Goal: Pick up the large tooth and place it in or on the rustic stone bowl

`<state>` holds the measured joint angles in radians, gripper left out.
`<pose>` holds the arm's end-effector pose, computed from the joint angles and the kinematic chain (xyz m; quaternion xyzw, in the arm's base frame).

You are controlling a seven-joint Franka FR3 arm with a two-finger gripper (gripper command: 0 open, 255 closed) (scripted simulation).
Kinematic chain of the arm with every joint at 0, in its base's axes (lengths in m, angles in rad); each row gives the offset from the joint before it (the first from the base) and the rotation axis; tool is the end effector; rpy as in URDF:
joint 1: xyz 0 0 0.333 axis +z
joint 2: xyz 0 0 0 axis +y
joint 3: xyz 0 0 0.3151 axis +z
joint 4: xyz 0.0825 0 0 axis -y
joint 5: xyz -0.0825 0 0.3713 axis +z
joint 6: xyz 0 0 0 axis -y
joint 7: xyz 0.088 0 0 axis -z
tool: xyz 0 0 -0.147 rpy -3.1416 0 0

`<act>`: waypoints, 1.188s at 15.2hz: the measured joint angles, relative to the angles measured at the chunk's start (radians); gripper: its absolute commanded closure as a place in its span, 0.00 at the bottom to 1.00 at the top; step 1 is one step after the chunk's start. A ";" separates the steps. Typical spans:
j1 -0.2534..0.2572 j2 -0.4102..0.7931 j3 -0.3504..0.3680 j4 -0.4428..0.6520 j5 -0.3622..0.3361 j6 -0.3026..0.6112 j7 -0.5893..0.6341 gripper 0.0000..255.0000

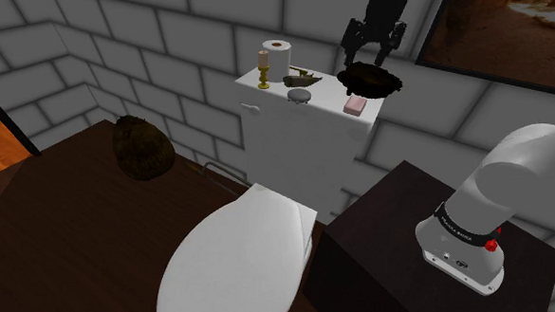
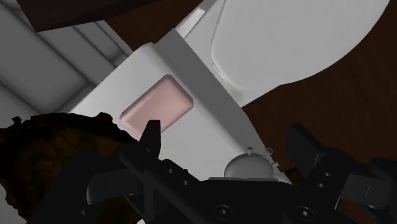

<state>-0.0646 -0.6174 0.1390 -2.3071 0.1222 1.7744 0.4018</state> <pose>0.3625 0.0494 0.5339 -0.9820 0.1835 -0.0348 0.0287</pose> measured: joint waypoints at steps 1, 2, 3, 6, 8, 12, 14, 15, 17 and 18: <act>-0.011 0.031 0.024 0.017 0.001 0.016 0.057 0.00; -0.023 0.068 0.051 0.042 0.002 0.031 0.117 0.00; -0.036 0.112 0.074 0.069 -0.002 0.050 0.175 0.00; -0.070 0.216 0.141 0.135 -0.022 0.090 0.353 0.00; -0.092 0.307 0.187 0.194 -0.049 0.118 0.481 0.00; -0.128 0.481 0.246 0.322 -0.128 0.143 0.725 0.00; -0.134 0.573 0.263 0.400 -0.177 0.141 0.847 0.00; -0.134 0.621 0.268 0.436 -0.203 0.144 0.908 0.00; -0.130 0.703 0.268 0.516 -0.248 0.127 1.019 0.00; -0.125 0.746 0.265 0.560 -0.270 0.117 1.069 0.00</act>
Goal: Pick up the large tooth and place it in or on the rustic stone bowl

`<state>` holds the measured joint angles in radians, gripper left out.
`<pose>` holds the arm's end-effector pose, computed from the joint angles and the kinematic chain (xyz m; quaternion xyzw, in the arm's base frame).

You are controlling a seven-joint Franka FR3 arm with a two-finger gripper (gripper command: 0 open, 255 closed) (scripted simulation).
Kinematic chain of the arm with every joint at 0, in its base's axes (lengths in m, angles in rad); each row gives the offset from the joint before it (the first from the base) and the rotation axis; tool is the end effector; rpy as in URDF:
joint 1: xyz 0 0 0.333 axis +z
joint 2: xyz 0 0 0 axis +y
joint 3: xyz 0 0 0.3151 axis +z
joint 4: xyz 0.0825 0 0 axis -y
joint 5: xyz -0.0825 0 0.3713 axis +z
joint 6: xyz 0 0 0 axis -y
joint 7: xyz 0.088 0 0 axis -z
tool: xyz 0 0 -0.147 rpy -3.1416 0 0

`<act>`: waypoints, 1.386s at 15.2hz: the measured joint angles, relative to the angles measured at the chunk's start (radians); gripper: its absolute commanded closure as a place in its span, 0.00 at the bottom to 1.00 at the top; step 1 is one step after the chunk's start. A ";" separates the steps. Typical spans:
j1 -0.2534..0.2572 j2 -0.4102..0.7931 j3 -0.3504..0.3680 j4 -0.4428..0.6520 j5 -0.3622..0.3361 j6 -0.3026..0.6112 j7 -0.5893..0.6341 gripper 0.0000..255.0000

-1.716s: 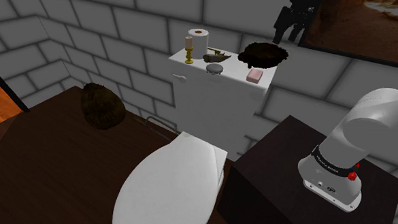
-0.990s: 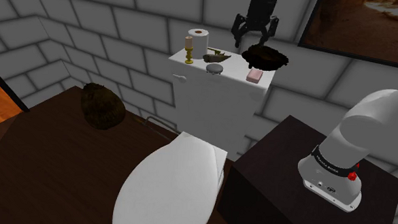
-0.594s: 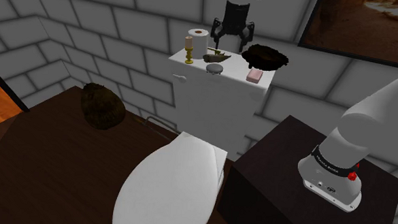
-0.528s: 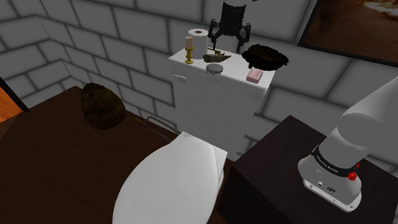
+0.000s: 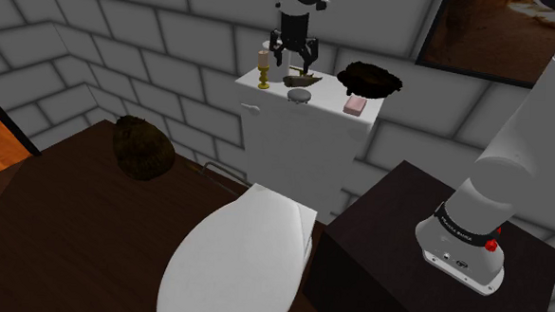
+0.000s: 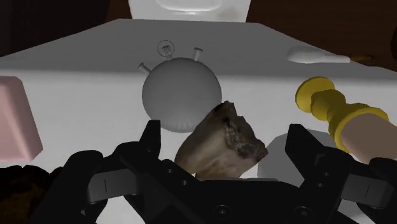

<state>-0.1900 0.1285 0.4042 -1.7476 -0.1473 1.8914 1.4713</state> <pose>0.5821 0.1013 0.4626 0.8199 -0.5706 0.0424 0.0201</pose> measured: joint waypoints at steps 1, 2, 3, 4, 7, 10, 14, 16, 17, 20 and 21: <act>0.003 0.022 -0.003 0.016 -0.012 0.000 0.030 0.00; 0.004 0.036 -0.006 0.022 -0.019 0.006 0.043 0.00; 0.005 0.043 -0.007 0.018 -0.023 0.016 0.052 0.00; 0.006 0.050 -0.008 0.012 -0.027 0.027 0.059 0.00; 0.005 0.061 -0.010 -0.013 -0.034 0.063 0.066 0.00; 0.004 0.066 -0.012 -0.028 -0.036 0.081 0.068 0.00; 0.004 0.066 -0.012 -0.029 -0.037 0.084 0.068 0.00; 0.004 0.066 -0.012 -0.029 -0.037 0.084 0.068 1.00; 0.004 0.066 -0.012 -0.029 -0.037 0.084 0.068 1.00; 0.004 0.066 -0.012 -0.029 -0.037 0.084 0.068 1.00; 0.004 0.066 -0.012 -0.029 -0.037 0.084 0.068 1.00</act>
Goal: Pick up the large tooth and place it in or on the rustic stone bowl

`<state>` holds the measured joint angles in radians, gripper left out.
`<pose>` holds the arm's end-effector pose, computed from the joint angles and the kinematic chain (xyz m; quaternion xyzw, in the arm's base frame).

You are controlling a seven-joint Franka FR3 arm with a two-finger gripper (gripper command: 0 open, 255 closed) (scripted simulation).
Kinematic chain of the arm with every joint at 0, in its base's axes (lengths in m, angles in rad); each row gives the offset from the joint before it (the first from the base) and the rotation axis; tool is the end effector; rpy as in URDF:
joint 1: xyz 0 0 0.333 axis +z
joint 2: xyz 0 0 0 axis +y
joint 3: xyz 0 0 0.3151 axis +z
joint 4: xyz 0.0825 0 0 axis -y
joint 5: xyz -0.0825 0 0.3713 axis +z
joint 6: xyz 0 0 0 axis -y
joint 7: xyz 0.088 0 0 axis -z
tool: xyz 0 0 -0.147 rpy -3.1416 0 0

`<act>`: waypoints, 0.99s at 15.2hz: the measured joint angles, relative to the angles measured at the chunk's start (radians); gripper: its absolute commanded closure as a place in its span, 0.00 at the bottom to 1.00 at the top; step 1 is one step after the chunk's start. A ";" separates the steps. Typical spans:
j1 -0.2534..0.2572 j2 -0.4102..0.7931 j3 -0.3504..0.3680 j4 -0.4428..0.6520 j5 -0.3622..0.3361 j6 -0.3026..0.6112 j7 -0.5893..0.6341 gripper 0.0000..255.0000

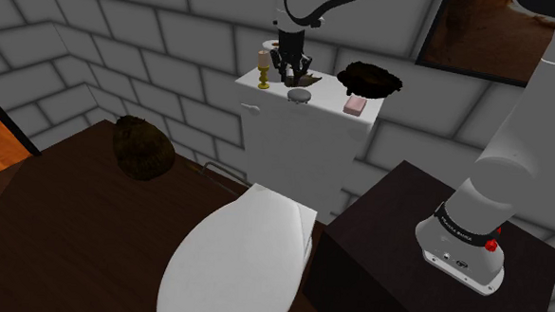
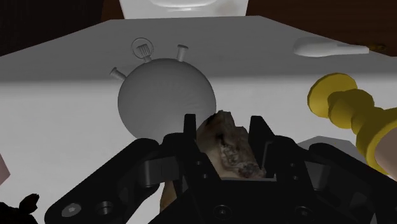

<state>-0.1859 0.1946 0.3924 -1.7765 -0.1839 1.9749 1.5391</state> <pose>0.5969 0.0955 0.4195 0.8043 -0.5922 0.0433 0.0229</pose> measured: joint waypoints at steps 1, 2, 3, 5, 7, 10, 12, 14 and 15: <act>0.000 0.000 0.000 0.000 0.000 0.000 0.000 1.00; 0.000 0.000 0.000 0.000 0.000 0.000 0.000 1.00; 0.000 0.000 0.000 0.000 0.000 0.000 0.000 1.00; 0.000 0.000 0.000 0.000 0.000 0.000 0.000 1.00; 0.000 -0.002 0.000 0.013 0.002 -0.015 -0.002 1.00; 0.000 -0.009 0.002 0.042 0.007 -0.050 -0.008 1.00; -0.001 -0.014 0.002 0.060 0.010 -0.072 -0.013 1.00; 0.001 -0.020 0.004 0.081 0.014 -0.098 -0.015 1.00; 0.001 -0.022 0.004 0.093 0.015 -0.113 -0.016 1.00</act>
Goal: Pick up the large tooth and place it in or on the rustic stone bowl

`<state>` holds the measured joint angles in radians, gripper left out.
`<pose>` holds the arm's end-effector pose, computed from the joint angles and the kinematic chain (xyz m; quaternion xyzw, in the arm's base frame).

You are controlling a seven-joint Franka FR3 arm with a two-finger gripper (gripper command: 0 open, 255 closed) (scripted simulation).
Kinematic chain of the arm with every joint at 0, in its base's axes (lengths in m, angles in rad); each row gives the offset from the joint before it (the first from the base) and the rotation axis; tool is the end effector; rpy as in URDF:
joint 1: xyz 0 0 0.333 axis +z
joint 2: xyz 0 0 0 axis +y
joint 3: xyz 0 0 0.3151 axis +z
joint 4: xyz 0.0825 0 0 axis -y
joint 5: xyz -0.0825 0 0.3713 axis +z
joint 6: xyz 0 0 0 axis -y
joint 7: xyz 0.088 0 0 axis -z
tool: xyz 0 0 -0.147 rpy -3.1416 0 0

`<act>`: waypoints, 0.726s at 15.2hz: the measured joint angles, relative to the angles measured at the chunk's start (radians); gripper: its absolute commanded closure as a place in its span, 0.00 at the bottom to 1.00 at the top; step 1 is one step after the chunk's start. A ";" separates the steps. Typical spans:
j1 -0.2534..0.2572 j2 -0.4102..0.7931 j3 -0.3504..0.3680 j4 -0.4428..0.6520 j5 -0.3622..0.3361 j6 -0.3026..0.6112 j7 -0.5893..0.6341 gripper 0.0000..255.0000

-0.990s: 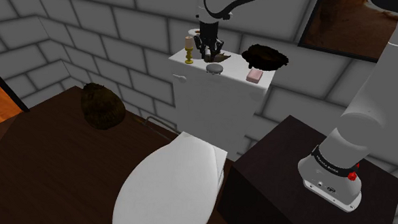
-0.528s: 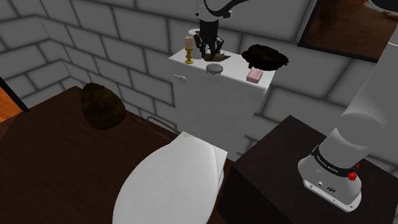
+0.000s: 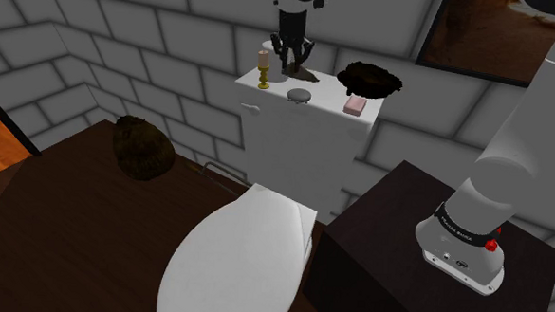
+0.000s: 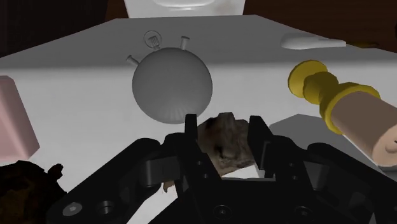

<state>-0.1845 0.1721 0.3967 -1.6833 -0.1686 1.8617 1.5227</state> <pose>0.5954 0.0961 0.4657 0.8042 -0.5923 0.0432 0.0231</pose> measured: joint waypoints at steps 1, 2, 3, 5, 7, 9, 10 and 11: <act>0.000 0.002 0.000 0.016 0.000 -0.014 -0.002 1.00; 0.000 0.002 0.000 0.029 0.001 -0.027 -0.005 1.00; 0.001 0.003 0.000 0.044 0.001 -0.041 -0.005 1.00; 0.002 0.004 0.001 0.072 0.001 -0.068 -0.009 1.00; 0.005 0.005 0.002 0.099 0.001 -0.093 -0.009 1.00; 0.005 0.005 0.002 0.124 0.002 -0.118 -0.012 1.00; 0.006 0.004 0.003 0.136 0.003 -0.131 -0.014 1.00; 0.007 0.005 0.004 0.151 0.003 -0.145 -0.015 1.00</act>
<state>-0.1778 0.1767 0.4003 -1.5324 -0.1657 1.7169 1.5076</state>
